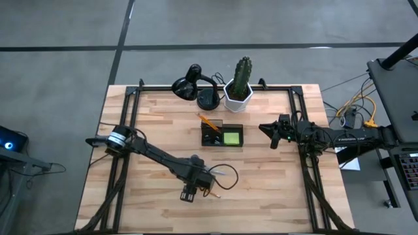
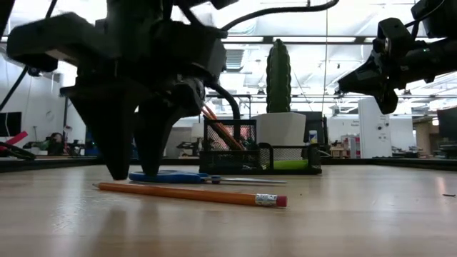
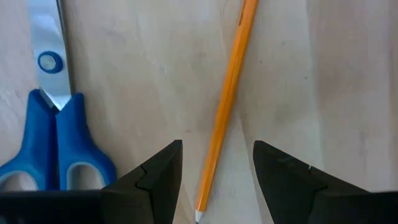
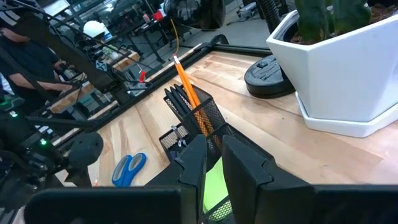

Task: Pick and place office supplies into organizer
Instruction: Put the yellow pencil into the mesh desk organizer

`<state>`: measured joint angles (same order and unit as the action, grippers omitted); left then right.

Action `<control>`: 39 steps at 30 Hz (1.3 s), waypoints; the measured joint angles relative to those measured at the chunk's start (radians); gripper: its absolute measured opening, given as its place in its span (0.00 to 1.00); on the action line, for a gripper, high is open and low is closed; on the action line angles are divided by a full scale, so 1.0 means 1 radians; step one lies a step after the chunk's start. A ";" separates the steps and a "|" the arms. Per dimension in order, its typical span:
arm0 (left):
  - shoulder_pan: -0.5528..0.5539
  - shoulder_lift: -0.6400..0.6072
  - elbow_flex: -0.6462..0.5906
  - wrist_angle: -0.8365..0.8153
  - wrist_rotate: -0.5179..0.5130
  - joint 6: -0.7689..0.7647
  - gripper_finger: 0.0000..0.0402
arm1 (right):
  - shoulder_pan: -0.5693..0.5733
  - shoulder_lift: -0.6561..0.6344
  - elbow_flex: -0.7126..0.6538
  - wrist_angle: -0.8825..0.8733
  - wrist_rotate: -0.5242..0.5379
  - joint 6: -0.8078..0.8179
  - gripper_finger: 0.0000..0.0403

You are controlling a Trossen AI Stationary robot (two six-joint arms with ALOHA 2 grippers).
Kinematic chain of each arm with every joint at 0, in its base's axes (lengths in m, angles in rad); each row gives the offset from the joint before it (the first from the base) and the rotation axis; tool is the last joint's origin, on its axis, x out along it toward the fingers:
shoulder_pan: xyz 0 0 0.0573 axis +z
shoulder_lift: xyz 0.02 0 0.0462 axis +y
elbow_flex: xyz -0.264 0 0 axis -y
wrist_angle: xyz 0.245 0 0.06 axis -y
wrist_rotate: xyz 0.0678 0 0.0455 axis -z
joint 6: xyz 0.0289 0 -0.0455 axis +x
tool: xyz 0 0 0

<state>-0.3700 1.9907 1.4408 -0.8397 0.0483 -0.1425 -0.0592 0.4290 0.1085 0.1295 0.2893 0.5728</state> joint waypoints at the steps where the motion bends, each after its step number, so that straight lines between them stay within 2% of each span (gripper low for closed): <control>1: 0.002 0.000 -0.006 0.002 0.000 0.000 0.45 | 0.000 0.000 0.000 0.000 0.000 0.000 0.11; 21: 0.001 -0.002 -0.058 0.040 -0.004 0.079 0.43 | 0.000 0.000 0.000 0.001 0.000 0.000 0.11; 39: 0.001 -0.002 -0.062 0.105 0.001 0.097 0.03 | 0.000 0.000 0.000 0.001 0.001 -0.001 0.11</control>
<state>-0.3687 1.9888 1.3788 -0.7346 0.0496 -0.0454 -0.0593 0.4286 0.1085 0.1303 0.2905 0.5720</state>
